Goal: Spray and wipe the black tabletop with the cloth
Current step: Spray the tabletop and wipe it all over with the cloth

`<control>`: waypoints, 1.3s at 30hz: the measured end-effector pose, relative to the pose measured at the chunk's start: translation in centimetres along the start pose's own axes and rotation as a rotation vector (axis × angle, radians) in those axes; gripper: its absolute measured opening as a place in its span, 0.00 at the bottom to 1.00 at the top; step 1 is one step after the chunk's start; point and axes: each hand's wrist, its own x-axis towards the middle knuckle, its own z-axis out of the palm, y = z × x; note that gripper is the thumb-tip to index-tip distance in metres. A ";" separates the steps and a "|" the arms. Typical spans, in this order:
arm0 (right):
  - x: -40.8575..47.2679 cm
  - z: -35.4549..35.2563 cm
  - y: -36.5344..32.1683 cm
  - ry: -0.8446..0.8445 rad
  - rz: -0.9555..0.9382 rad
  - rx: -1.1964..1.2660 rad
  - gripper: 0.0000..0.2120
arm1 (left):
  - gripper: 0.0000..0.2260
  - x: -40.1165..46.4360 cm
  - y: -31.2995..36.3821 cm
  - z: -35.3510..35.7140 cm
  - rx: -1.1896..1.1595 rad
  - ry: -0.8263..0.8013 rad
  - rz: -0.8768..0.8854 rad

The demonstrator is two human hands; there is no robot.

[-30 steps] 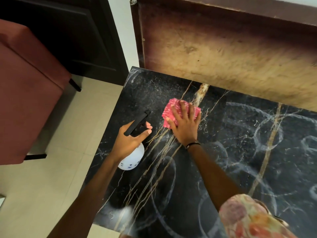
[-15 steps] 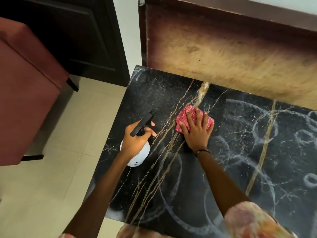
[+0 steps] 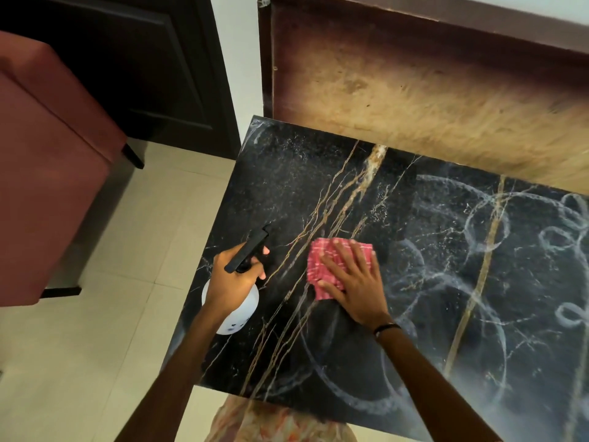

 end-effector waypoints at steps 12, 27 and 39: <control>6.8 -0.6 -8.4 -0.034 0.115 0.008 0.30 | 0.07 -2.8 -1.1 -0.8 0.006 -0.030 -0.004; 0.2 -0.6 -3.6 -0.054 0.338 0.050 0.32 | 0.14 -4.2 -0.9 -2.0 -0.007 -0.006 -0.008; -11.1 0.9 -6.1 -0.082 -0.115 -0.055 0.29 | 0.12 -6.0 -1.7 -2.2 0.069 -0.023 0.062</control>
